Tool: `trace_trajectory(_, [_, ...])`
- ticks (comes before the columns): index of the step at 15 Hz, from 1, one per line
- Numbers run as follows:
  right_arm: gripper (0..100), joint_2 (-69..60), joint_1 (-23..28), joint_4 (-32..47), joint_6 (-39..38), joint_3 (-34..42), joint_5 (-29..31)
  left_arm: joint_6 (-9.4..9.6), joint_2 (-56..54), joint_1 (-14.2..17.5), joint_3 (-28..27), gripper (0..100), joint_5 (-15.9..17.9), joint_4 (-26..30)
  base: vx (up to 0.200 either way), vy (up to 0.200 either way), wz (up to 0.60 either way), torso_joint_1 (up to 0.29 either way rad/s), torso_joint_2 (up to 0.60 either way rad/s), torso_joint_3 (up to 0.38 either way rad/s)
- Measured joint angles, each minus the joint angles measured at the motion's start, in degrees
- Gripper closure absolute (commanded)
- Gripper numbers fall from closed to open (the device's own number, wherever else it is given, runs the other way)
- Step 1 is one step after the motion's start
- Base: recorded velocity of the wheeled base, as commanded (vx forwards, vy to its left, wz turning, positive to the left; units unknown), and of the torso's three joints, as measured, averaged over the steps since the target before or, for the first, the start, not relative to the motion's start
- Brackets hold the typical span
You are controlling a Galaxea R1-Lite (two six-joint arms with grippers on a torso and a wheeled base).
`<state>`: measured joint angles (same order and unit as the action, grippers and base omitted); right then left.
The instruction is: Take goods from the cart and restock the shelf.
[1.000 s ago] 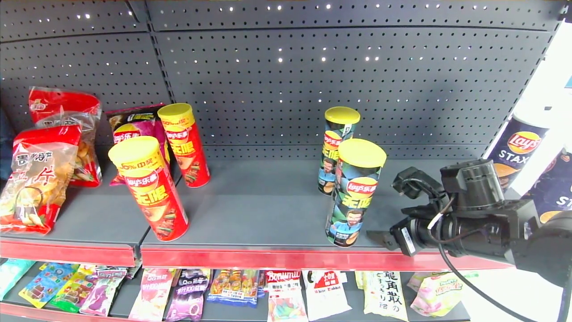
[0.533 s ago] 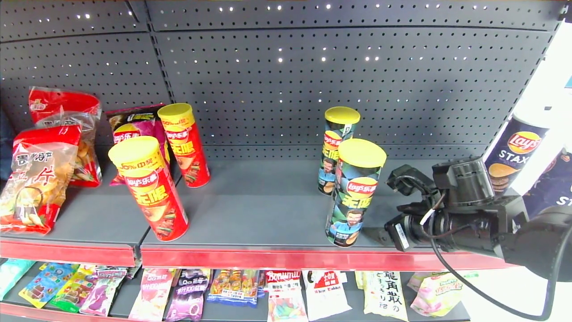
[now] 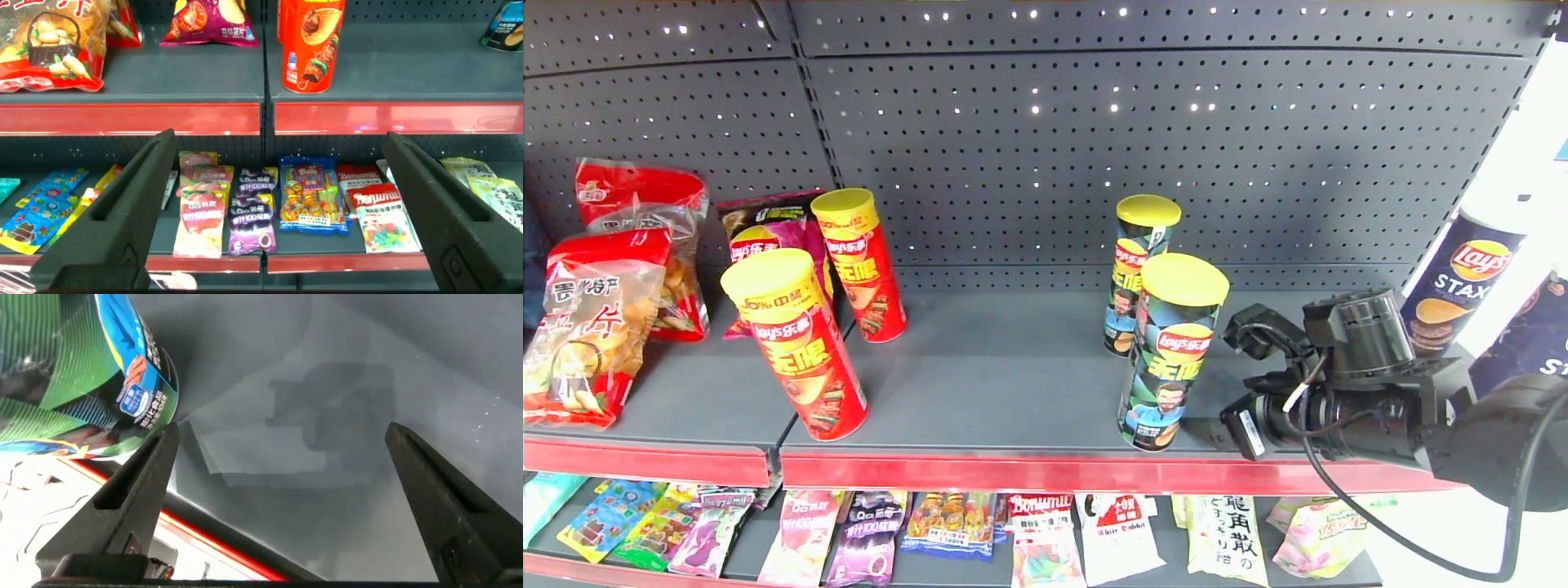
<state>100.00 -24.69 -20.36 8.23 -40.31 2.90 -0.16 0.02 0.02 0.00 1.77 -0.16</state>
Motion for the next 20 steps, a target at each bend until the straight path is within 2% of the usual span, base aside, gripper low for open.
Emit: trace_trajectory(20, [0, 1.7, -3.1, -0.1, 0.0, -2.0, 0.2, 0.0, 0.0, 0.0, 0.0, 0, 0.0, 0.0, 0.0, 0.0, 0.0, 0.0, 0.0, 0.0])
